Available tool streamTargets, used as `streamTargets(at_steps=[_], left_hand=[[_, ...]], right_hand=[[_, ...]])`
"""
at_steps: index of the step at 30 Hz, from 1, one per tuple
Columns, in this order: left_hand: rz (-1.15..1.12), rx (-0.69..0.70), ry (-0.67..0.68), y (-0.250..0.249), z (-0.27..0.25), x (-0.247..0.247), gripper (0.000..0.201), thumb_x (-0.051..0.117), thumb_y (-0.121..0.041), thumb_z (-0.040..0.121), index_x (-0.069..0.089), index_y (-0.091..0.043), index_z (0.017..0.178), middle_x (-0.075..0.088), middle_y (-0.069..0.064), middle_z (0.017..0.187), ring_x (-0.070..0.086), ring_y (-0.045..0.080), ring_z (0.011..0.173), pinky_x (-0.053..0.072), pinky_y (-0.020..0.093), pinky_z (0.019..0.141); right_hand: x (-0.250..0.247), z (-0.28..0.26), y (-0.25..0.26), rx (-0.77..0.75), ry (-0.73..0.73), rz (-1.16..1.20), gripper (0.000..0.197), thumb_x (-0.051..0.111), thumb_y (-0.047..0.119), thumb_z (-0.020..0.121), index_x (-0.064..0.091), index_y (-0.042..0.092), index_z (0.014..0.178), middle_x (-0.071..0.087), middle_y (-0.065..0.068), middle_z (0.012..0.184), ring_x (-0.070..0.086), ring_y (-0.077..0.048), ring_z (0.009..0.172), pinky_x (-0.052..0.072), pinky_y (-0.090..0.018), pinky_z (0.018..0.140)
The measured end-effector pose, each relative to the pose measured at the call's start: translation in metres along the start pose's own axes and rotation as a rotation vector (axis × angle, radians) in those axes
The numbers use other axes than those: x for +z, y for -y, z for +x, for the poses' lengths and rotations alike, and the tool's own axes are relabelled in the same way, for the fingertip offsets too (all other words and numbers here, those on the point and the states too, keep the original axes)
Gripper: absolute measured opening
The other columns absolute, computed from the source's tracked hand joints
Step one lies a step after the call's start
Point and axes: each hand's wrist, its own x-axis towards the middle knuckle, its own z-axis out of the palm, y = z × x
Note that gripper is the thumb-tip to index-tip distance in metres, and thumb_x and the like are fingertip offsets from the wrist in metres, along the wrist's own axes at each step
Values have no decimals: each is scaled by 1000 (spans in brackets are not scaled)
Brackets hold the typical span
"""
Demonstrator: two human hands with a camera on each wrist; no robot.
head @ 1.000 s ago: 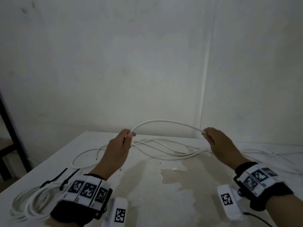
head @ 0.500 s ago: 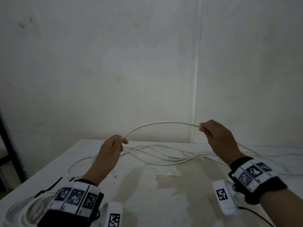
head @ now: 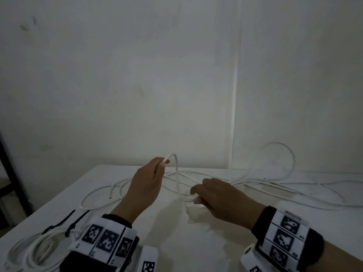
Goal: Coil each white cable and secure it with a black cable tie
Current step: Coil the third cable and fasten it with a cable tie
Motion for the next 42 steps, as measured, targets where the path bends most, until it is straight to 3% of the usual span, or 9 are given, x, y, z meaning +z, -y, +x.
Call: streamTargets(at_steps=[4,10,14,17,24,29,32,38,42], left_hand=[[-10,-15,30,-2,-4,7,22,38,-16,97,56,-27,90,46,-5,57,43,6,50,32,19,53],[-161,-20,167,-23,-8,17,31,43,-25,92,60,-39,71,52,-1,59,44,5,57,35,27,60],[-218,-21,240,-30,-11,19,28,39,-33,76,66,-29,70,65,10,76,51,16,66,39,31,64],[-268,-16,238,-31,-10,16,33,43,-29,81,70,-12,76,58,4,63,45,9,57,34,25,59],[-239,84,319,-36,-10,12,23,59,-32,85,69,-12,79,46,-4,57,39,4,52,31,13,51],[-152,87,345,-34,-11,12,22,54,-29,89,65,-13,80,47,-8,58,40,3,54,31,14,53],[-187,48,285,-33,-8,11,20,54,-23,90,61,-20,71,47,-15,49,41,1,50,30,11,49],[-186,47,219,-29,-8,18,26,59,-23,87,64,1,78,42,-11,49,38,3,48,28,12,47],[-172,36,171,-31,-10,21,16,63,-26,84,64,-15,71,45,-10,51,41,4,51,29,13,48]], right_hand=[[-16,9,8,-59,-6,142,27,29,26,98,48,14,82,54,-3,70,33,-11,66,27,-22,63],[-31,21,10,279,-136,417,22,50,26,88,58,8,79,47,10,72,37,2,64,32,-6,64],[-39,25,12,509,-93,540,28,47,36,85,59,14,97,45,18,72,48,5,67,34,-10,59],[-40,24,7,517,-43,474,37,44,35,91,59,13,118,38,18,79,45,4,67,34,-10,61],[-51,23,4,634,72,665,20,51,32,93,56,32,74,56,14,64,48,4,54,33,-12,55],[-60,25,3,743,49,862,3,59,32,86,60,31,84,64,8,59,55,1,58,40,-13,60],[-62,22,0,727,47,875,18,52,28,91,62,34,78,67,7,73,53,-5,67,40,-15,64],[-61,22,4,762,-20,808,25,54,20,91,64,26,70,60,10,56,44,-12,57,37,-21,56],[-62,25,6,799,-52,865,17,58,19,89,72,19,79,65,7,56,53,-15,63,45,-26,64]])
